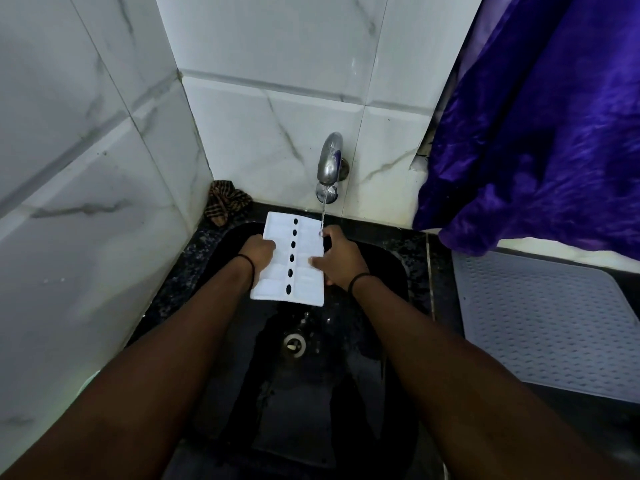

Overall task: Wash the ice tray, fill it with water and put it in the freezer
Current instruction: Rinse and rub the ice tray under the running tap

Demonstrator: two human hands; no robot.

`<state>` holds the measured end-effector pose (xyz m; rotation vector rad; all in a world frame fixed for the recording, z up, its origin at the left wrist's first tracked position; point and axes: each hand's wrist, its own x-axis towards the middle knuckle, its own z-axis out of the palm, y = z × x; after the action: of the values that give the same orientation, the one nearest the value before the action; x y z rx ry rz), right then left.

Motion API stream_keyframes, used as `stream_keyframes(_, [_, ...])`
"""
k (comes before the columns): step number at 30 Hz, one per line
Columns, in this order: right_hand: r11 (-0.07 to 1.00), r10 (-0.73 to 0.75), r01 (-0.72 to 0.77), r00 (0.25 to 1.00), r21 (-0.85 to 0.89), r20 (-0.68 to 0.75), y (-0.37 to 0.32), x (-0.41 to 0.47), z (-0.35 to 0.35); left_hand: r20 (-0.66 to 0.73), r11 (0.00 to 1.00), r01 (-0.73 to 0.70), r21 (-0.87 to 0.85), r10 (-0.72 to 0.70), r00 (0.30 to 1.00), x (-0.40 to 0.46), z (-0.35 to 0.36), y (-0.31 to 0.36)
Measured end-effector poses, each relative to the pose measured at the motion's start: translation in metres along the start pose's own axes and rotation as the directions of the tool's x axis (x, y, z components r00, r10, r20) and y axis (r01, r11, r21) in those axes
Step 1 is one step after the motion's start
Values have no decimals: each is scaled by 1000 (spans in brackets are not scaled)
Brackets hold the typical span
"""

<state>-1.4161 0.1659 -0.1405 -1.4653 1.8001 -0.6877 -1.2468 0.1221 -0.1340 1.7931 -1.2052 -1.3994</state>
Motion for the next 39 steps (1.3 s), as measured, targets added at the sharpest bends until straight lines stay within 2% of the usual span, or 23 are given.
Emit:
stream_keyframes(5, [963, -163, 132, 980, -234, -118, -11, 4, -3, 34, 994, 51, -100, -48, 998, 2, -5, -1])
stream_keyframes(11, [882, -303, 233, 946, -410, -116, -22, 12, -6, 41, 981, 42, -189, -34, 999, 4, -9, 6])
stream_keyframes(12, [898, -290, 224, 949, -377, -125, -22, 13, -6, 35, 974, 43, -222, -37, 999, 4, -8, 6])
stream_keyframes(14, [967, -197, 165, 967, -193, -159, -23, 12, -6, 5, 954, 20, -299, -19, 1000, 4, -6, 6])
stream_keyframes(17, [985, 94, -66, 980, 160, -176, -20, 10, -2, -76, 935, -62, -350, 38, 996, 3, 0, 5])
stream_keyframes(18, [931, 218, -175, 970, 321, -103, -18, 7, -1, -107, 929, -95, -357, 60, 992, 3, 3, 4])
stream_keyframes(19, [829, 302, -272, 953, 488, 18, -16, 4, 1, -136, 923, -127, -363, 83, 987, 1, 6, 3])
stream_keyframes(20, [714, 335, -350, 931, 606, 144, -15, -1, 3, -161, 917, -158, -365, 105, 981, 0, 9, 3])
stream_keyframes(21, [640, 338, -387, 918, 664, 209, -14, -7, 5, -184, 913, -185, -364, 124, 975, -1, 12, 2])
stream_keyframes(25, [579, 291, -353, 931, 735, 219, -5, -19, 15, -299, 903, -295, -313, 201, 933, -2, 15, 4])
stream_keyframes(27, [587, 282, -348, 934, 731, 219, -5, -19, 17, -321, 897, -328, -298, 229, 919, -2, 15, 6])
stream_keyframes(31, [562, 338, -360, 922, 745, 190, -11, -10, 13, -274, 872, -314, -375, 219, 936, -5, 16, 11])
stream_keyframes(33, [526, 350, -371, 915, 765, 202, -14, -5, 11, -259, 852, -360, -381, 276, 926, -7, 17, 12])
stream_keyframes(36, [479, 370, -389, 902, 787, 220, -17, -2, 10, -238, 833, -453, -317, 392, 889, -14, 22, 14])
stream_keyframes(39, [518, 397, -424, 888, 743, 230, -17, -2, 13, -218, 863, -457, -214, 414, 884, -18, 31, 17])
